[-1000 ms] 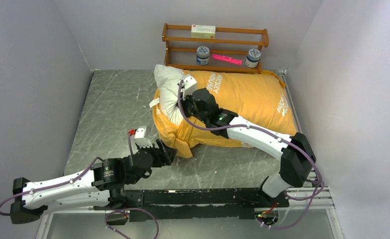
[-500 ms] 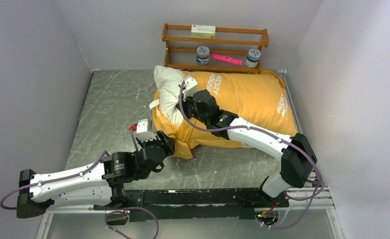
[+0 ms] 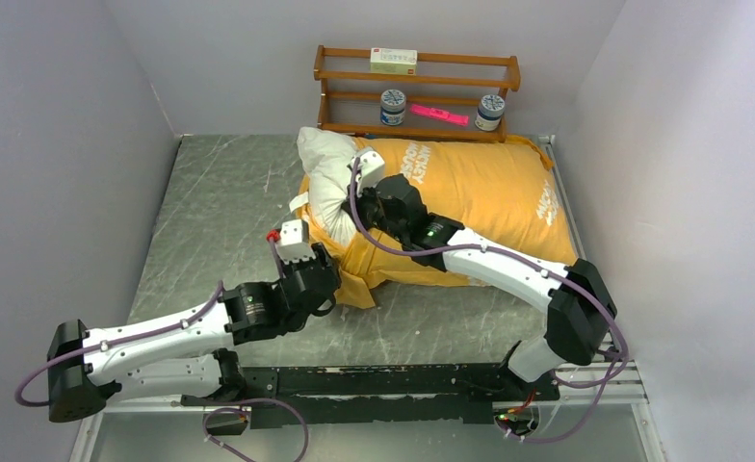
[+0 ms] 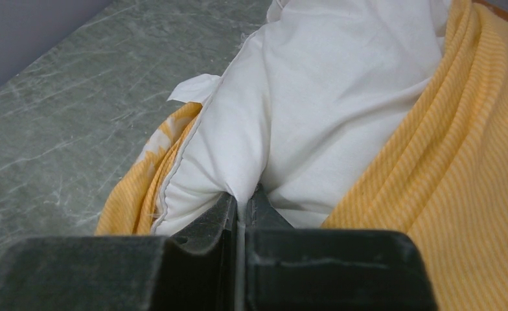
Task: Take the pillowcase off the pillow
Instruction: Remove the pillow from the pillowcase.
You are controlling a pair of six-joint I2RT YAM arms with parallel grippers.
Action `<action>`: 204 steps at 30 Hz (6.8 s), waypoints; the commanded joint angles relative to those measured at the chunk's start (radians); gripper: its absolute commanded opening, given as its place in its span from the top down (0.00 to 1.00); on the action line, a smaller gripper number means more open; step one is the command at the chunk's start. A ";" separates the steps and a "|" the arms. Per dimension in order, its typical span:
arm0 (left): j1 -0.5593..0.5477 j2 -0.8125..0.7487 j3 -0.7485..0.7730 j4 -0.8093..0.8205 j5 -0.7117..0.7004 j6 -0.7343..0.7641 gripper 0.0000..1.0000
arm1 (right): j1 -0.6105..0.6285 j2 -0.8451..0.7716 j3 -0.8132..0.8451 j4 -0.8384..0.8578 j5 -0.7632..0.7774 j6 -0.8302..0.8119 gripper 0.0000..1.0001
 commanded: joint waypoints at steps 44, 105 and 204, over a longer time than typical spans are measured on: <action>-0.011 -0.177 -0.344 -0.087 0.561 -0.113 0.95 | -0.245 -0.024 0.274 0.050 0.122 0.072 1.00; 0.210 0.181 0.045 0.216 0.307 0.152 0.27 | -0.222 -0.174 -0.084 0.159 -0.241 0.073 1.00; 0.214 -0.061 -0.027 0.207 0.393 0.004 0.21 | -0.244 -0.225 -0.067 0.185 -0.266 0.153 1.00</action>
